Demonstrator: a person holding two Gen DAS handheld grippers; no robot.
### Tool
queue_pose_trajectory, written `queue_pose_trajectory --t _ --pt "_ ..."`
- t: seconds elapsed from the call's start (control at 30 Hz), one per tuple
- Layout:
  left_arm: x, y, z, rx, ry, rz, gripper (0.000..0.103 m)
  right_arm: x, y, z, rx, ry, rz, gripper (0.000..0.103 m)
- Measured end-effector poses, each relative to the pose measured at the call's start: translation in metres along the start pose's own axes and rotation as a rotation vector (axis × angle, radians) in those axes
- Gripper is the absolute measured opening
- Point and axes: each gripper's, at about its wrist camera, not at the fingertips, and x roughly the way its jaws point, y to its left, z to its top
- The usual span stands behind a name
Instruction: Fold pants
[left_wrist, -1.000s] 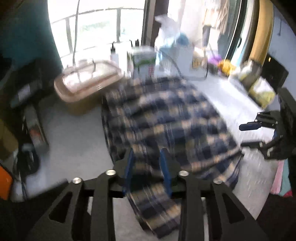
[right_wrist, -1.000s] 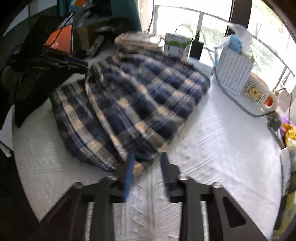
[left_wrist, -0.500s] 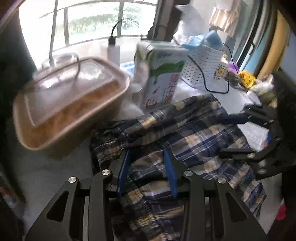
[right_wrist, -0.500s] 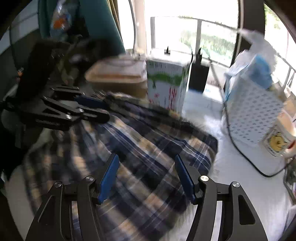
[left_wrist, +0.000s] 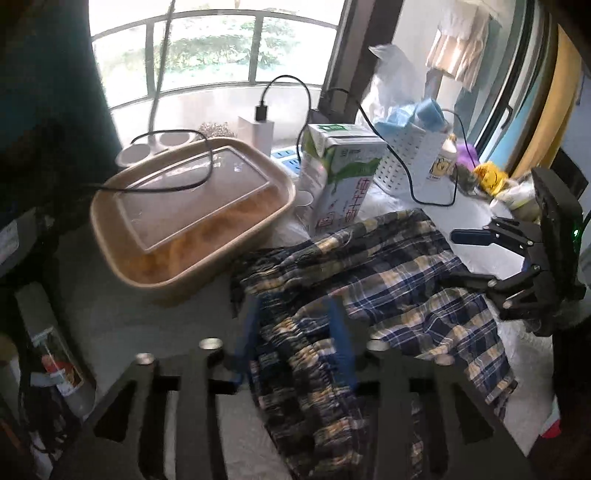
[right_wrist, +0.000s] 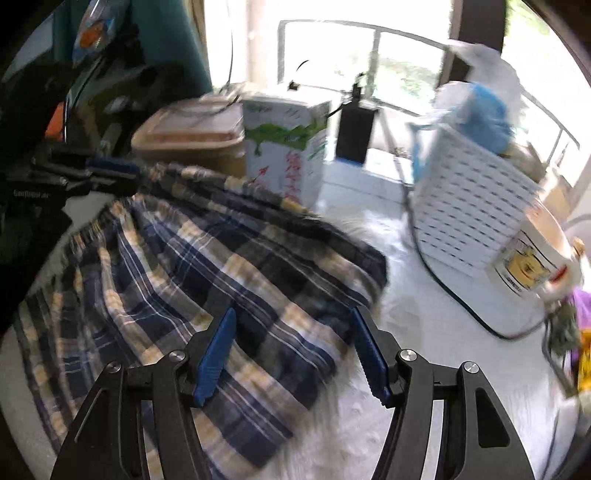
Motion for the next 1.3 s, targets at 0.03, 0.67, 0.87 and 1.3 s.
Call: queue_pose_trajectory --t 0.03,0.67,0.87,1.3 --pt "0.003 0.004 -0.002 -0.004 0.006 0.016 0.050 -0.005 -0.004 -0.001 0.021 -0.013 0.007 0.065" --pt "0.059 0.026 0.006 -0.108 0.016 -0.061 0.053 0.032 -0.070 -0.005 0.298 -0.037 0.131 0.065" --pt "0.062 0.018 0.004 -0.080 0.000 -0.092 0.026 0.050 -0.053 0.015 0.253 -0.040 0.159 0.055" --pt "-0.007 -0.006 -0.001 -0.048 -0.171 -0.080 0.016 -0.006 0.002 0.036 0.143 -0.201 0.049 0.016"
